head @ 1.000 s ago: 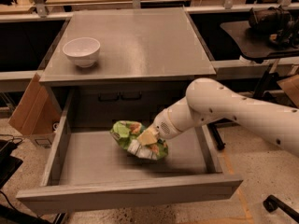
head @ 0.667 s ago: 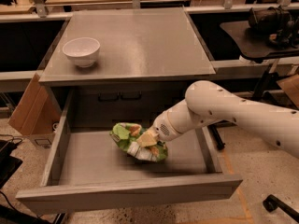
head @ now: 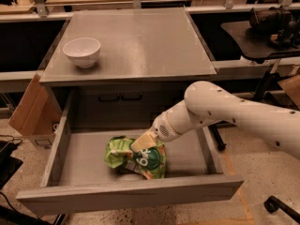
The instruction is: Place green rice chip bag into top drawer
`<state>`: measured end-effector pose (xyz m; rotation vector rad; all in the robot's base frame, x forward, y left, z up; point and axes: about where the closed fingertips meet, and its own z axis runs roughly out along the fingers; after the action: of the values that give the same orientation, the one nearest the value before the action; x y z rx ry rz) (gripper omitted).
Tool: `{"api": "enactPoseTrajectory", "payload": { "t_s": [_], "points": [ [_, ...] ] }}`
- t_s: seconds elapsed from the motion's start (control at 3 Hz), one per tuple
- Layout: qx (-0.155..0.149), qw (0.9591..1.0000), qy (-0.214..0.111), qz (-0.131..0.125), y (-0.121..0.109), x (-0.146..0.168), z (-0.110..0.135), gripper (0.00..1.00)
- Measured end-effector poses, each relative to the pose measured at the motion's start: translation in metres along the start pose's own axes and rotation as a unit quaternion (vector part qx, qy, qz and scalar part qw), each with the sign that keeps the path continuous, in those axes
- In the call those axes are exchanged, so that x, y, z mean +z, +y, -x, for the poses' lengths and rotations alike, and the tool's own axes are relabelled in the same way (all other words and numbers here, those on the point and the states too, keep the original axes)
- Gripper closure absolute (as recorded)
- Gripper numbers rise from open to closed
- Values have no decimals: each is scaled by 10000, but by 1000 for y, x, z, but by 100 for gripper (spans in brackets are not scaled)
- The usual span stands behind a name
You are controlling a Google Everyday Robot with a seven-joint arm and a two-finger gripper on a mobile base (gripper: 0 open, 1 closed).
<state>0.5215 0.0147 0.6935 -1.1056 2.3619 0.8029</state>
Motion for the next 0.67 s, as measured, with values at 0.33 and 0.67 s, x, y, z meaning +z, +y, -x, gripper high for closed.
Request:
{"api": "enactPoseTrajectory", "payload": {
  "t_s": [0.33,0.67],
  "points": [
    [-8,10000,7,10,1,1,0,0],
    [-8,10000,8,10,1,1,0,0]
  ]
}}
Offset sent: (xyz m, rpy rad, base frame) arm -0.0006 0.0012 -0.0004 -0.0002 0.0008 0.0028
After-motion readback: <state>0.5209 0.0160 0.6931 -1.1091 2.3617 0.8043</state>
